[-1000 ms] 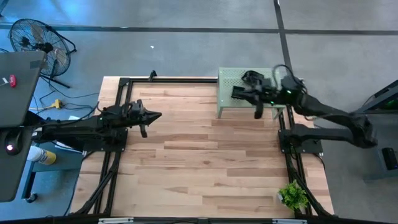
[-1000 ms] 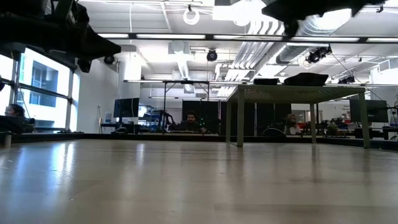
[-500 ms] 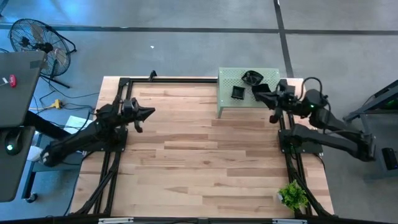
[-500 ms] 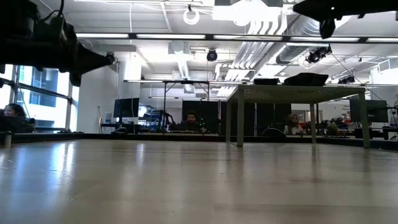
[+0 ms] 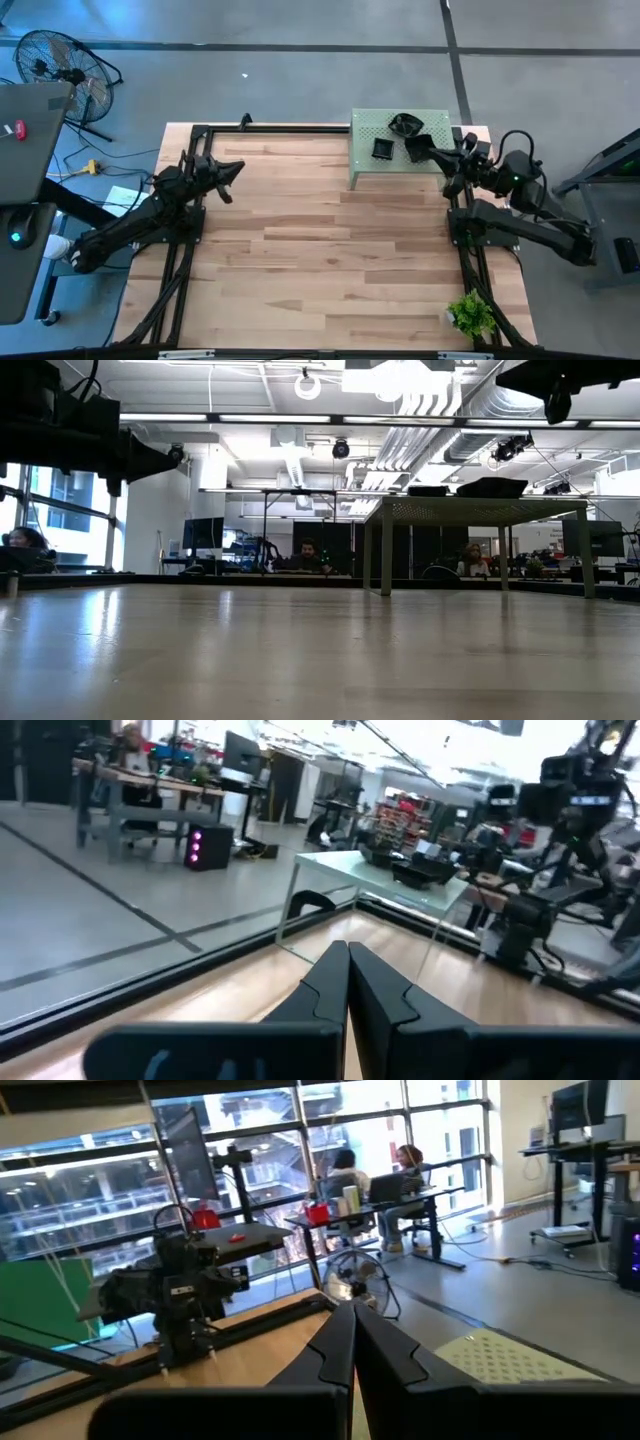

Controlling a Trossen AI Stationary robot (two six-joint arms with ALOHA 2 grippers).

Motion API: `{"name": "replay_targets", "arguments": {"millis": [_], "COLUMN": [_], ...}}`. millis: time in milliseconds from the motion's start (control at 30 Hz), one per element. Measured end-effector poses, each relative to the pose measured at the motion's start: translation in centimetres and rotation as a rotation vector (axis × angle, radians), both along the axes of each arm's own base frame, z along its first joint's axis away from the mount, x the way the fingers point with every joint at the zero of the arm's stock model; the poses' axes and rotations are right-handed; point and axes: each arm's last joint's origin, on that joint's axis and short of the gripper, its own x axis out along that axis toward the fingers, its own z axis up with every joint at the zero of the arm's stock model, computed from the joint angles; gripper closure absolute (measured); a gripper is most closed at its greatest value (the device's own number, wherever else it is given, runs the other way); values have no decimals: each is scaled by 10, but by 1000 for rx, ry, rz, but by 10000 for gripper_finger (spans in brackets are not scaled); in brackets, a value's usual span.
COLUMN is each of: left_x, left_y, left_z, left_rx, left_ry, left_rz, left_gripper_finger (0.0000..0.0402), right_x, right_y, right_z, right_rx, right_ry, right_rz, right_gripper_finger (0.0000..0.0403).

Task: Pick & Place Mini shaped plates
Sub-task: Return to Home Position

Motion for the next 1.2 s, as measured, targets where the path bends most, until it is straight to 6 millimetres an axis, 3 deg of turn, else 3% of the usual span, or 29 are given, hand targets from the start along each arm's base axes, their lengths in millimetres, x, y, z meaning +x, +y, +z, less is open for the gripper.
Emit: {"name": "replay_targets", "arguments": {"millis": [333, 433, 533, 733, 1033, 1200], "left_x": [-1, -1, -1, 0, 0, 0], "left_y": [1, 1, 1, 1, 1, 1], "left_z": [-1, -1, -1, -3, -6, -6], "left_rx": [-30, -31, -32, -47, -62, -63], "left_ry": [-15, -14, -11, 7, 32, 33], "left_rz": [55, 55, 46, 38, 39, 39], "left_gripper_finger": [401, 402, 402, 402, 401, 401], "right_x": [-19, -22, -20, -11, 10, 13], "right_y": [9, 10, 8, 2, -8, -10], "right_z": [-27, -29, -29, -51, -102, -113], "right_rx": [-43, -46, -50, -27, -16, -9], "right_ry": [-133, -103, -71, -80, -184, -141], "right_rz": [-25, -42, -70, -105, -40, -84], "right_gripper_finger": [401, 402, 401, 401, 402, 402]}}
